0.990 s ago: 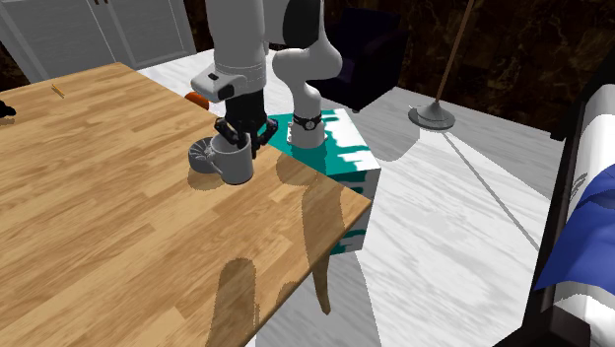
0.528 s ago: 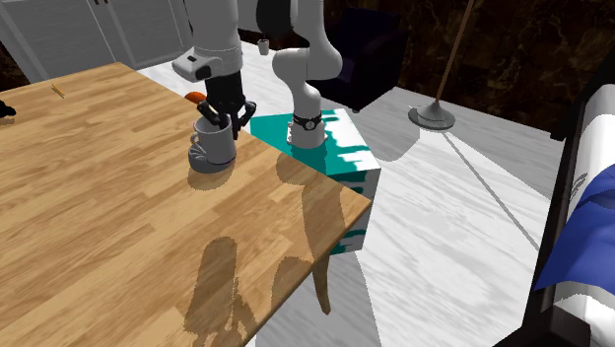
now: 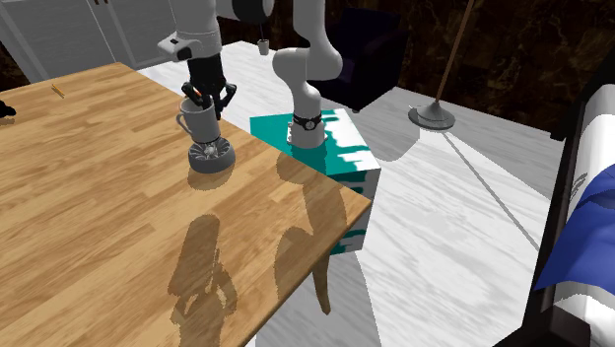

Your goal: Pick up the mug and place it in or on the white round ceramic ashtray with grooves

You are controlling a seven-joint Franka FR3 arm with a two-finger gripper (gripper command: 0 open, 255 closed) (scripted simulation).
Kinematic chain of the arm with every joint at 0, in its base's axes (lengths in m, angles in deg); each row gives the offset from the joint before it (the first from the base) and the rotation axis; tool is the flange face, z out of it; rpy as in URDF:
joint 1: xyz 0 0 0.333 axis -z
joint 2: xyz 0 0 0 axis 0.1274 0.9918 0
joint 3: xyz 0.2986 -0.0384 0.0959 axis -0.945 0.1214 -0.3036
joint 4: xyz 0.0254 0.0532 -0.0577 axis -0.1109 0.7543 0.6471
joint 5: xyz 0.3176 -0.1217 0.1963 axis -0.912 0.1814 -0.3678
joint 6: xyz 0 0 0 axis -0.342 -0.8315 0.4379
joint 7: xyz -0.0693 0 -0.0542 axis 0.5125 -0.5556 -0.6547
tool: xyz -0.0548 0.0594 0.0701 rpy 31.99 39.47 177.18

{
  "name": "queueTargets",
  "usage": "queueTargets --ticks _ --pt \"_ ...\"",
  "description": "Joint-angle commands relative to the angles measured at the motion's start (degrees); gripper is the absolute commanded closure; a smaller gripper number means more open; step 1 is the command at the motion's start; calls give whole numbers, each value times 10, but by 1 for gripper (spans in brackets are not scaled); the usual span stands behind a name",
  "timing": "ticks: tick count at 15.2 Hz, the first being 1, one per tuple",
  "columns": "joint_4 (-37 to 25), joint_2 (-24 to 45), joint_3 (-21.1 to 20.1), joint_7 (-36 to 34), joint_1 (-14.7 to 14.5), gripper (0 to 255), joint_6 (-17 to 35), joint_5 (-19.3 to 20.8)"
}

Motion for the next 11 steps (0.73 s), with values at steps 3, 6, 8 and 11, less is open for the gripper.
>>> queueTargets --ticks 3,6,8,11 --pt "22 -48 27 43 31 255 -16 31" --pt "39 -57 41 57 42 255 -4 43" --pt "52 -54 45 56 42 255 12 45" --pt "70 -47 51 54 43 255 36 48"
